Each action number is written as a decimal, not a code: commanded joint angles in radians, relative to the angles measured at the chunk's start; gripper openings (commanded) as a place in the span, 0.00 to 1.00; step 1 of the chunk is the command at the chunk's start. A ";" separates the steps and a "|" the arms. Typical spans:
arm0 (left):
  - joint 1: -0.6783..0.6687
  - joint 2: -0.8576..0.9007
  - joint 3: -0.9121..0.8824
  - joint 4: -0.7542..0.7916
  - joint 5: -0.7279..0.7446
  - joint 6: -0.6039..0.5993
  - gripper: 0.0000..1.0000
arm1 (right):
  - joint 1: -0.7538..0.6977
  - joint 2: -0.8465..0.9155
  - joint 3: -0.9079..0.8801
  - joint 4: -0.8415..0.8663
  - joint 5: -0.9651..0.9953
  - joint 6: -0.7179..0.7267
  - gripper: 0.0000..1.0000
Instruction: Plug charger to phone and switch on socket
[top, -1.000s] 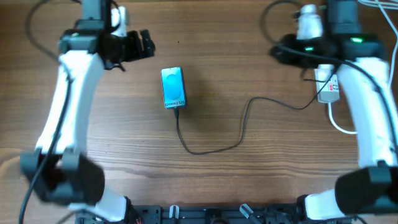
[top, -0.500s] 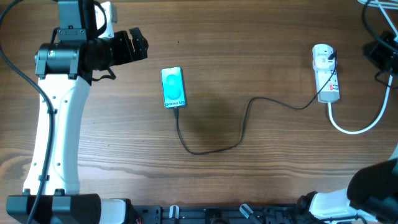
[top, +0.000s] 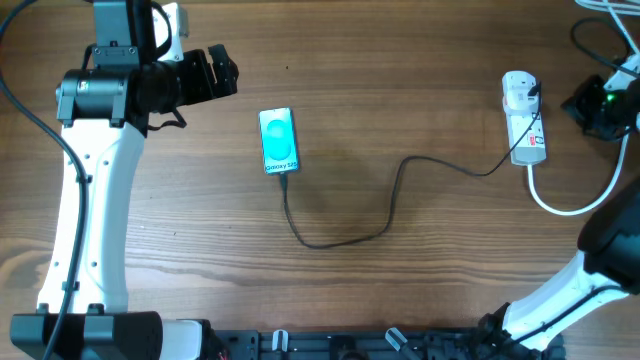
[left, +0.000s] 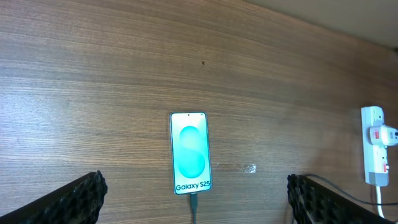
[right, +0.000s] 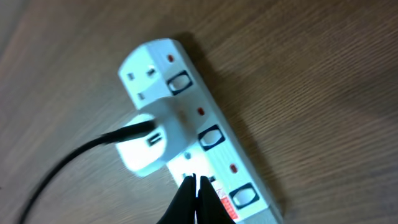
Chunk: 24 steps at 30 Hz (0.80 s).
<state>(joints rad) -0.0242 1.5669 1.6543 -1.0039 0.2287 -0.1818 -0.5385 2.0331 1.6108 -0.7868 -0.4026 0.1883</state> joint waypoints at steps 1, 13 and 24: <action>0.000 0.000 0.001 -0.001 -0.010 -0.009 1.00 | -0.004 0.069 0.014 0.027 0.012 -0.005 0.05; 0.000 0.000 0.001 -0.001 -0.010 -0.009 1.00 | -0.001 0.135 0.014 0.098 0.014 -0.014 0.05; 0.000 0.000 0.001 -0.001 -0.010 -0.009 1.00 | 0.024 0.137 0.014 0.117 0.015 -0.066 0.04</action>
<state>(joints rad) -0.0242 1.5669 1.6543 -1.0039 0.2287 -0.1818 -0.5240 2.1433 1.6108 -0.6769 -0.3985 0.1493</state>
